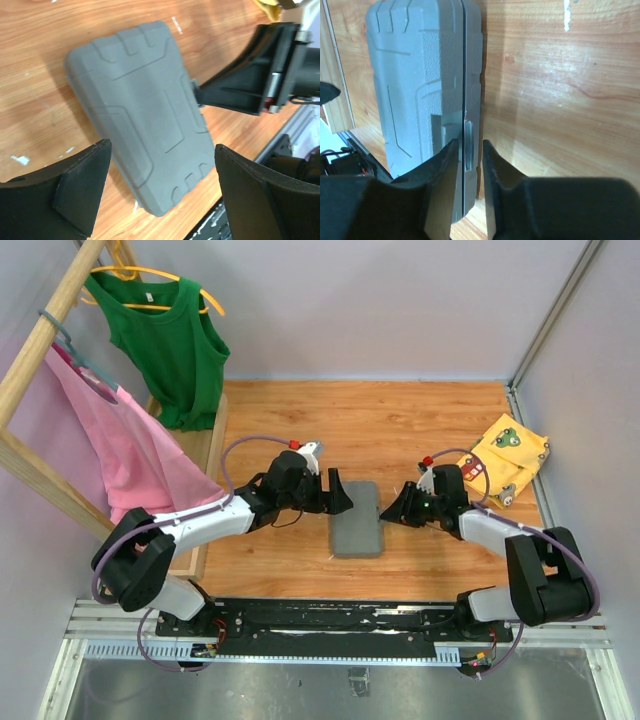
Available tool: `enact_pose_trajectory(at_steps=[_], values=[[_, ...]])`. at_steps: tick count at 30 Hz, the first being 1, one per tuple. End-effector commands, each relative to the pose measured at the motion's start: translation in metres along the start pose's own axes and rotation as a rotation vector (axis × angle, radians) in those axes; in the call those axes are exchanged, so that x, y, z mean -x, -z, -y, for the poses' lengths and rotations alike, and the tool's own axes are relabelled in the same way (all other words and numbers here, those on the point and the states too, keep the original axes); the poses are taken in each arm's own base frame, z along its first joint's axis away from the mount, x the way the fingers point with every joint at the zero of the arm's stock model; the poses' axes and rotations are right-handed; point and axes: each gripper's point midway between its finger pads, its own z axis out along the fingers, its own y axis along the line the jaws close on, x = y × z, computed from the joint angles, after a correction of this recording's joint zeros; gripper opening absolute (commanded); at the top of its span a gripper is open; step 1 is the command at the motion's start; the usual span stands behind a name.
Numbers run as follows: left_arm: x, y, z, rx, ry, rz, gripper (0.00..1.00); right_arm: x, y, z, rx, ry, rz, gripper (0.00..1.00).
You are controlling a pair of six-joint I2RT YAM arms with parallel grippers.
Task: Sort the tools into containers
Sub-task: Close the storage box at the center of the board, then move the storage box to the center of the board.
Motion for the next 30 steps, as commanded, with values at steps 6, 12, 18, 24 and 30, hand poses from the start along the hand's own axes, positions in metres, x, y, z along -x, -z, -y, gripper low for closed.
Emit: enact_pose_trajectory(at_steps=[6,12,18,24,30], values=[[-0.016,0.004,-0.037,0.155,-0.023,-0.021,0.88,0.016,0.030,-0.015,-0.068,0.097,0.042,0.38],[-0.025,0.002,-0.041,0.154,-0.012,-0.036,0.88,0.004,0.039,-0.020,-0.034,0.107,0.029,0.47],[-0.045,-0.001,-0.034,0.112,0.016,-0.070,0.85,-0.021,0.039,-0.024,0.047,0.058,-0.018,0.56],[-0.064,-0.003,-0.037,0.090,0.067,-0.096,0.82,-0.042,0.030,-0.030,0.107,0.018,-0.058,0.57],[-0.065,-0.007,-0.041,0.099,0.070,-0.095,0.73,-0.047,0.008,-0.038,0.127,0.011,-0.069,0.47]])
